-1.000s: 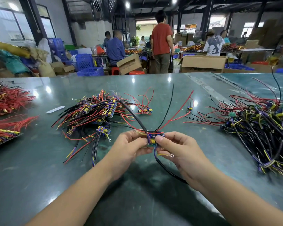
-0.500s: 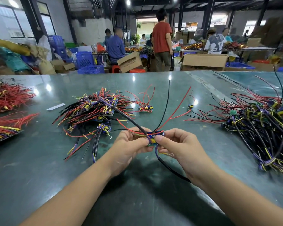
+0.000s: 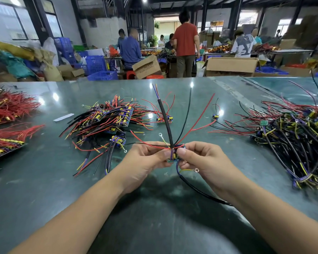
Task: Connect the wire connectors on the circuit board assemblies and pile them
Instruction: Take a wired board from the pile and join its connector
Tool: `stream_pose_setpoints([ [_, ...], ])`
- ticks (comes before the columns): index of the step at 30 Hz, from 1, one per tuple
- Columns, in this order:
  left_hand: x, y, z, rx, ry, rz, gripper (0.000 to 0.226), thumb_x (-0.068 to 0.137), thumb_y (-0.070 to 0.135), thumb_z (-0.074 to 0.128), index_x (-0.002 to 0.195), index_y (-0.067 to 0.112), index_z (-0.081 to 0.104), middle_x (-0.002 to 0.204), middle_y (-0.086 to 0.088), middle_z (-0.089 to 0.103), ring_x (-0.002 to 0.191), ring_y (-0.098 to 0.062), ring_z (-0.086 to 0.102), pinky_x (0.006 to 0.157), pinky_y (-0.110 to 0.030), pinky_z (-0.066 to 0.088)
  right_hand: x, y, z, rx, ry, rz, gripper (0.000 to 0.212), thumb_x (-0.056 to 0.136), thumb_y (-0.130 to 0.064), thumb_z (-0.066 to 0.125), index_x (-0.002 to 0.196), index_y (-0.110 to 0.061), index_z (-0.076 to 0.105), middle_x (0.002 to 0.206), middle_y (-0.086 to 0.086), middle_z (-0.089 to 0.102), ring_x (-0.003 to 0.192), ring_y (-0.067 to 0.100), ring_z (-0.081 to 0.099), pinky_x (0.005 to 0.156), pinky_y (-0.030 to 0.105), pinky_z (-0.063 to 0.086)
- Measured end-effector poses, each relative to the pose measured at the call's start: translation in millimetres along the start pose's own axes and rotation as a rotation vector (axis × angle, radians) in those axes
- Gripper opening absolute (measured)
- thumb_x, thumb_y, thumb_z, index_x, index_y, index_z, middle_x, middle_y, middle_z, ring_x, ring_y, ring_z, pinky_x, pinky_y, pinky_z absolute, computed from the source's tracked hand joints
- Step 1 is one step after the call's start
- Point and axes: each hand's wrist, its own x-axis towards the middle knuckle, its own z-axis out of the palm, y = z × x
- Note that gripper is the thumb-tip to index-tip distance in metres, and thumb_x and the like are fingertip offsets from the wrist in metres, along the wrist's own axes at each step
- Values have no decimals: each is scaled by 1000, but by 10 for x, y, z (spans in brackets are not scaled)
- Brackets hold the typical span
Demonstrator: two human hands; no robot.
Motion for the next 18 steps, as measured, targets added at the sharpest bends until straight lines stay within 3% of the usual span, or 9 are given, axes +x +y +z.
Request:
stream_pose_setpoints([
  [5,-6,-20,-24,-66,24,-57,19,74,10,62,86,11,78,91,-3,75,82,-11,69,69,-21,54,28,30,-37,0,-67,-3,23,69,-22,67,84,-5,69,68,2,66,58,8,56,64,19,50],
  [14,9,-45,-53,-146,-25,-95,21,73,8,63,84,15,79,87,-2,75,82,-11,71,70,-22,55,71,24,-114,94,-146,71,13,71,-18,67,78,-9,73,74,6,66,57,8,58,61,17,51],
  [18,81,-44,-55,-206,151,-49,15,69,9,63,73,10,77,75,-3,74,70,-11,70,63,-21,56,105,26,-95,183,-40,101,13,69,-19,70,79,-11,71,69,2,62,56,7,57,54,17,49],
])
